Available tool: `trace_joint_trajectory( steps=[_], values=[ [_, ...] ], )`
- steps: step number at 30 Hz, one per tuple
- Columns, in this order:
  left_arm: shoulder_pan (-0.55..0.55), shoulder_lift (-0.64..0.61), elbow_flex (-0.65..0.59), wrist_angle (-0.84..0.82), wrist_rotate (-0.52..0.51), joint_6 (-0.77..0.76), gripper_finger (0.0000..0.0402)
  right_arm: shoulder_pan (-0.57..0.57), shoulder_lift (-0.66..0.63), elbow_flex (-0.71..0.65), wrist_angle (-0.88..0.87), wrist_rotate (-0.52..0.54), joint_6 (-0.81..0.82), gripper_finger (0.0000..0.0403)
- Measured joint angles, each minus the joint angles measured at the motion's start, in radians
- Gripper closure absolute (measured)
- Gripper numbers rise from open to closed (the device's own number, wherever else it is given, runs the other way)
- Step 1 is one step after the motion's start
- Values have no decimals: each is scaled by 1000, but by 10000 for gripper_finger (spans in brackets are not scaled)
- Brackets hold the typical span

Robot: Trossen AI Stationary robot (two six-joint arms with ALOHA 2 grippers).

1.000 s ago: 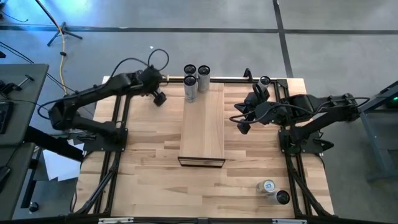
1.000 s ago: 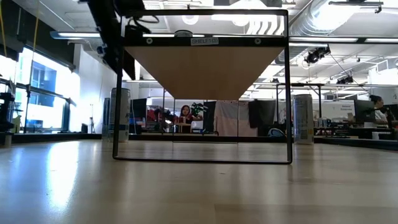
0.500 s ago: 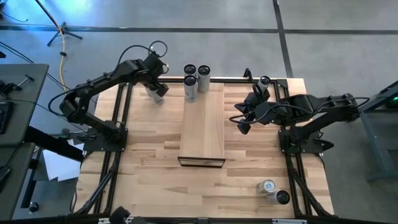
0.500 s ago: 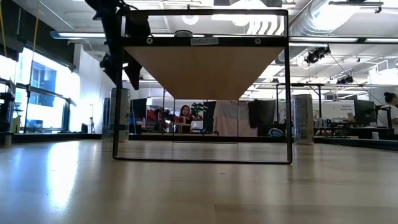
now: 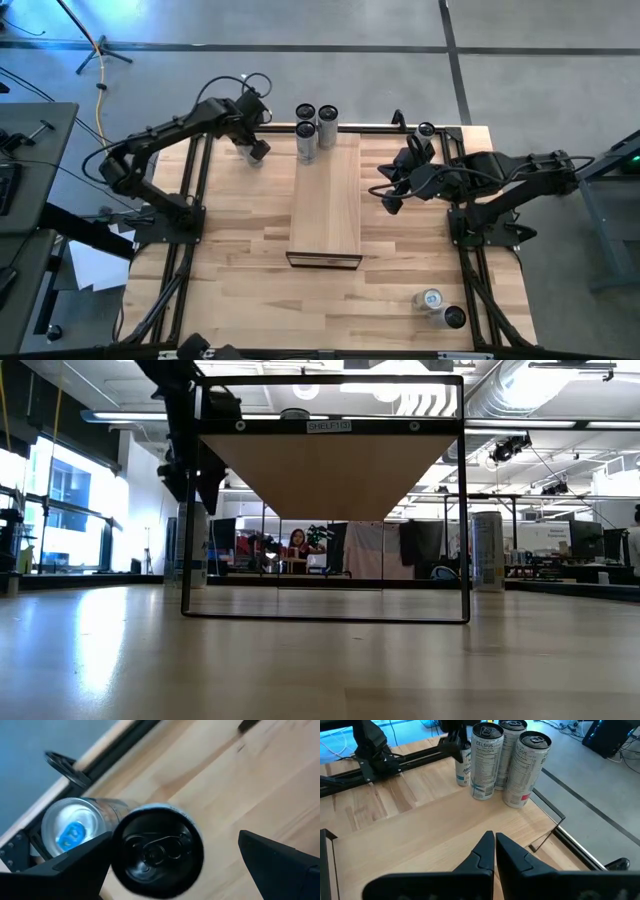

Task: Place canned beverage on shelf
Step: Put the white blue soda can on the shelf aligned with the white blue soda can

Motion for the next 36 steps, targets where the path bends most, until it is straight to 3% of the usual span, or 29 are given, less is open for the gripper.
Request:
trace_joint_trajectory(
  steps=[13, 18, 26, 31, 36],
  values=[
    [-12, 48, -1, 7, 2, -37, 13, 0, 0, 0, 0, -12, 0, 402],
    [-12, 48, -1, -7, 2, -39, 63, 0, 0, 0, 0, -14, 0, 402],
    [-18, 34, -1, -22, 6, -54, 200, 0, 0, 0, 0, -14, 0, 402],
    [-18, -37, 7, -70, 30, -45, 201, 0, 0, 0, 0, -14, 1, 402],
    [-34, -182, 9, -119, 153, -69, 199, 0, 0, 0, 1, -14, 1, 402]
  ],
)
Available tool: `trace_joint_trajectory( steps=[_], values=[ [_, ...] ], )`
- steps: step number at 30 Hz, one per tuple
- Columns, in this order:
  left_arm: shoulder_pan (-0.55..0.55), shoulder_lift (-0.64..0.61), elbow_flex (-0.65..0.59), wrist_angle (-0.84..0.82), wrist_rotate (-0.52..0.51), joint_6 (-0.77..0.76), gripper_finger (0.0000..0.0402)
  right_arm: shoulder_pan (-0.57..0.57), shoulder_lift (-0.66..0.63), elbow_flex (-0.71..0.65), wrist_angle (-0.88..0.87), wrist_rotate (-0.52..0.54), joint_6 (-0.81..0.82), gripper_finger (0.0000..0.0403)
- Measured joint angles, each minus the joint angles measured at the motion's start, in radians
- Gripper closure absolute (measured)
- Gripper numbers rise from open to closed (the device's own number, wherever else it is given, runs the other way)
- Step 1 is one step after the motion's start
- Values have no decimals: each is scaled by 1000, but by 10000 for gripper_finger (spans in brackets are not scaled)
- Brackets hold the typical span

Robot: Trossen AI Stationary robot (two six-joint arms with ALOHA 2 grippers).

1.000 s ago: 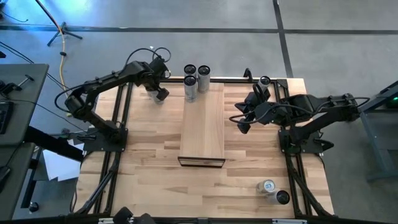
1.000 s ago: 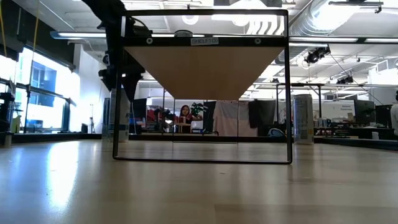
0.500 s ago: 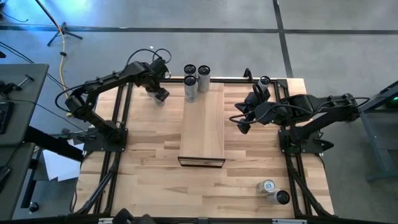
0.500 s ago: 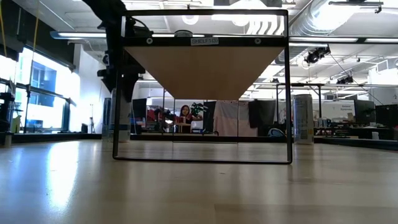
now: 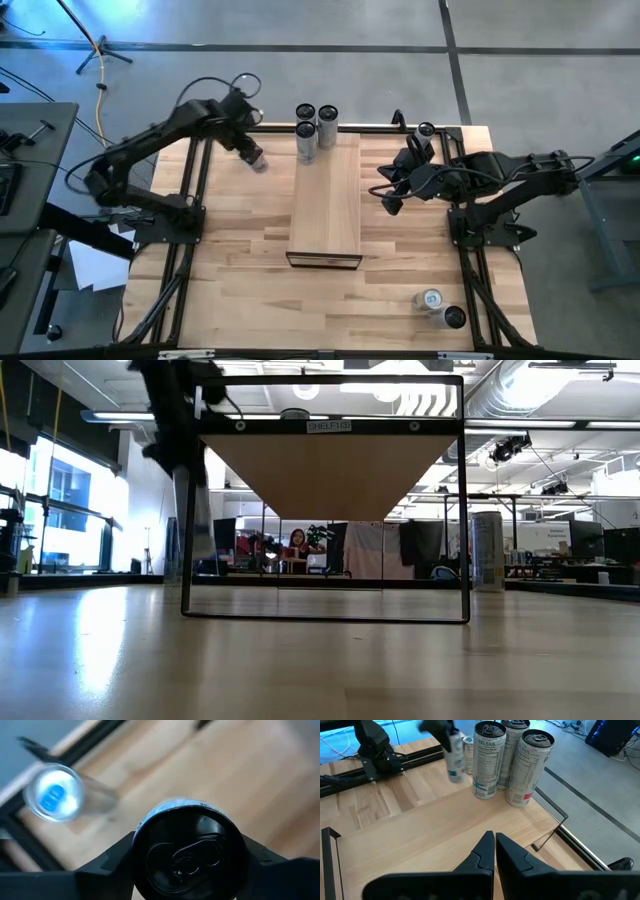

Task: Place canned beverage on shelf
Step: Put the white blue soda can on the shelf aligned with the white blue soda can

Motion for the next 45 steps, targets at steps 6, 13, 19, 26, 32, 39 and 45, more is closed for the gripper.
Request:
trace_joint_trajectory(
  steps=[6, 13, 19, 26, 32, 39, 45],
  values=[
    [-61, -222, 1, -50, 200, -87, 186, 0, 0, 0, 0, 10, -6, 402],
    [-184, -447, 2, -15, 325, -232, 192, 0, 0, 0, 3, 19, -8, 402],
    [-277, -527, 2, 73, 297, -298, 190, -1, 10, 0, 171, 14, -28, 402],
    [-357, -477, 4, 171, 265, -223, 189, -38, 60, 1, 487, -184, -161, 385],
    [-468, -381, 85, 187, 251, -100, 189, -83, 132, 1, 623, -446, -155, 272],
    [-560, -280, 166, 188, 150, -4, 188, -76, 194, 1, 754, -445, -185, 111],
    [-593, -225, 185, 219, 104, 18, 188, -80, 212, 1, 737, -451, -253, 50]
  ],
)
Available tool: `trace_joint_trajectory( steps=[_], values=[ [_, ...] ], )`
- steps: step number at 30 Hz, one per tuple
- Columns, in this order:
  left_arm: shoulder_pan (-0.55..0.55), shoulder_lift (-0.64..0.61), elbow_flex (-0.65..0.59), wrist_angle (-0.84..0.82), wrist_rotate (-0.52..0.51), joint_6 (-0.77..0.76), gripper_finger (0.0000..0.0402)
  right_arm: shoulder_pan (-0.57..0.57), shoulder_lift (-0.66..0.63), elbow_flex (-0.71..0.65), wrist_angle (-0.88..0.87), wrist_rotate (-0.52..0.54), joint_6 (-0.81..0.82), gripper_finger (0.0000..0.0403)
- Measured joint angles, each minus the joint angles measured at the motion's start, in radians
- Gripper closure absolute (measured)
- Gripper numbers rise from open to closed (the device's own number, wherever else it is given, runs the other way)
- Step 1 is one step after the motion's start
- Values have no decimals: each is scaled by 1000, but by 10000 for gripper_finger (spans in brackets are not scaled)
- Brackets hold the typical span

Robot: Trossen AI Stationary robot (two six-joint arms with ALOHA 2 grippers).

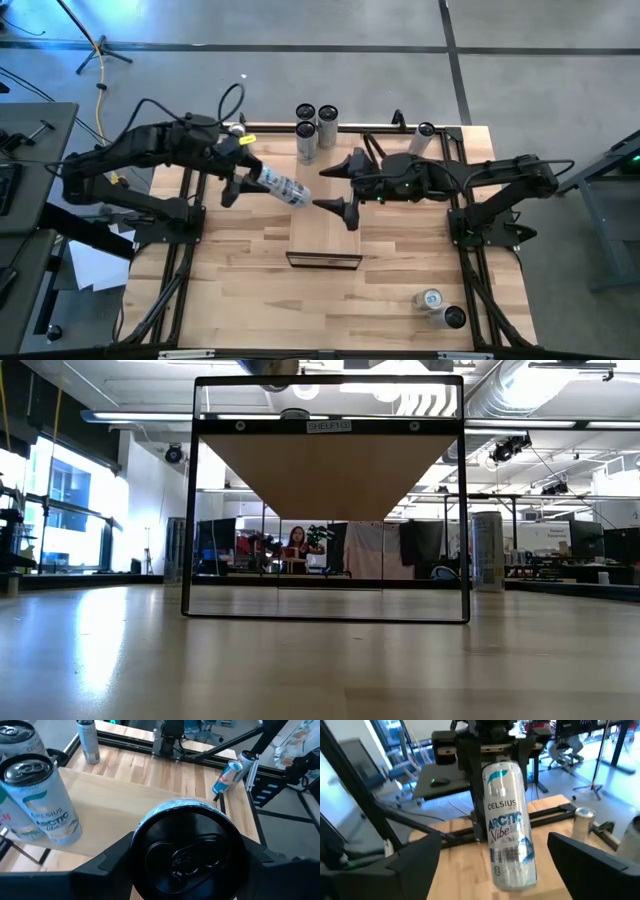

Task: Place canned beverage on shelf
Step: Put the white blue soda can on the shelf aligned with the white blue soda can

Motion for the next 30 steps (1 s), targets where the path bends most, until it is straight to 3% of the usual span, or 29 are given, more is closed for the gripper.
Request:
trace_joint_trajectory(
  steps=[7, 12, 21, 30],
  values=[
    [-20, 77, -7, 186, -16, 43, 188, -3, -10, 14, -8, 65, -141, 45],
    [-20, 98, -69, 299, -16, 34, 188, -5, -10, 90, -124, 66, -141, 45],
    [-55, 49, -290, 509, -22, -110, 188, -5, -11, 188, -273, 66, -91, 45],
    [-70, 46, -311, 553, -41, -114, 188, -5, -11, 150, -368, 58, -14, 45]
  ],
)
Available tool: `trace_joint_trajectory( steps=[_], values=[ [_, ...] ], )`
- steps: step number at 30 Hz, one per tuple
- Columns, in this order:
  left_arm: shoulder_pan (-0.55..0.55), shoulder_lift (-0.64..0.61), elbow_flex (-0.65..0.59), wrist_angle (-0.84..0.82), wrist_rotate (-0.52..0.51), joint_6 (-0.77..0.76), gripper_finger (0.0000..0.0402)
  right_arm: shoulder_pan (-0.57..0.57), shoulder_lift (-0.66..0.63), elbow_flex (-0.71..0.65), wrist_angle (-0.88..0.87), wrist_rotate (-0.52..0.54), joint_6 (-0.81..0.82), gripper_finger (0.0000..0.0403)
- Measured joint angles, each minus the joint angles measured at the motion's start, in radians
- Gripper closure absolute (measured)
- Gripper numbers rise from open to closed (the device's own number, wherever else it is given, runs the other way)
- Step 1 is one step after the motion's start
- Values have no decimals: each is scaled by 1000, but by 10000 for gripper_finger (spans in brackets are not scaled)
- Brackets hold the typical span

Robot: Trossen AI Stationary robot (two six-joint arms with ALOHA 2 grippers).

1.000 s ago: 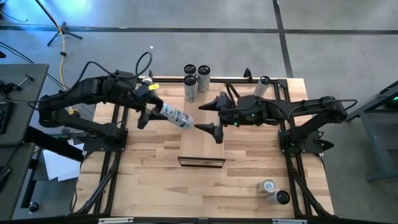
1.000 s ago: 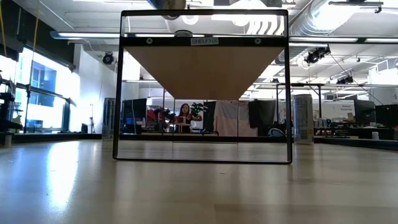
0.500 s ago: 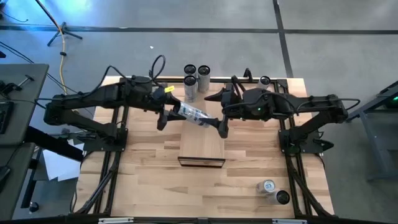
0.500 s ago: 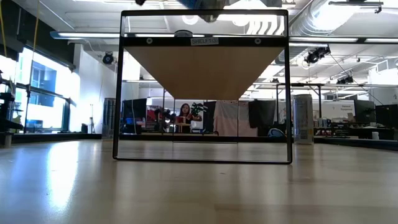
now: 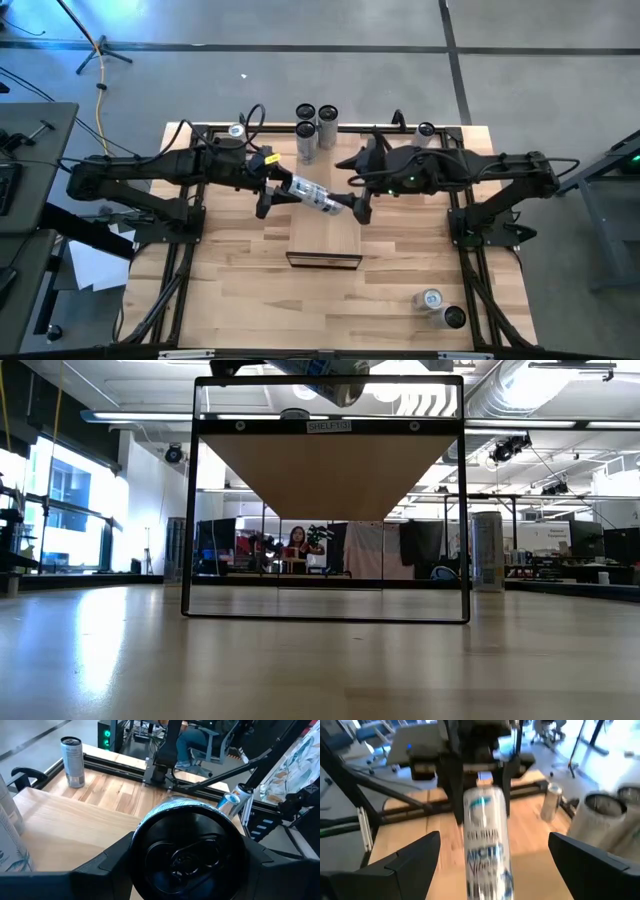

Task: Place canned beverage on shelf
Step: Put the white blue soda can on the shelf aligned with the white blue soda can

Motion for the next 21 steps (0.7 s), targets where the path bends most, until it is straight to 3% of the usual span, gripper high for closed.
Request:
trace_joint_trajectory(
  steps=[4, 8, 10, 12, 17, 21],
  values=[
    [0, -7, 0, 3, -1, 13, 188, -4, 8, -5, -67, 55, 7, 45],
    [0, -6, 0, -3, -23, 17, 188, -15, 21, -5, -77, 240, -100, 45],
    [0, -7, 0, 0, -27, 18, 188, -18, 22, -5, -80, 273, -3, 45],
    [0, -7, 0, -1, -38, 18, 188, -25, 25, -5, -75, 236, 59, 45],
    [0, -7, 0, -1, -42, 18, 188, -46, 54, -5, -56, -74, 61, 45],
    [0, -7, 0, -1, -41, 26, 188, -52, 114, -5, -52, -104, 52, 45]
  ],
)
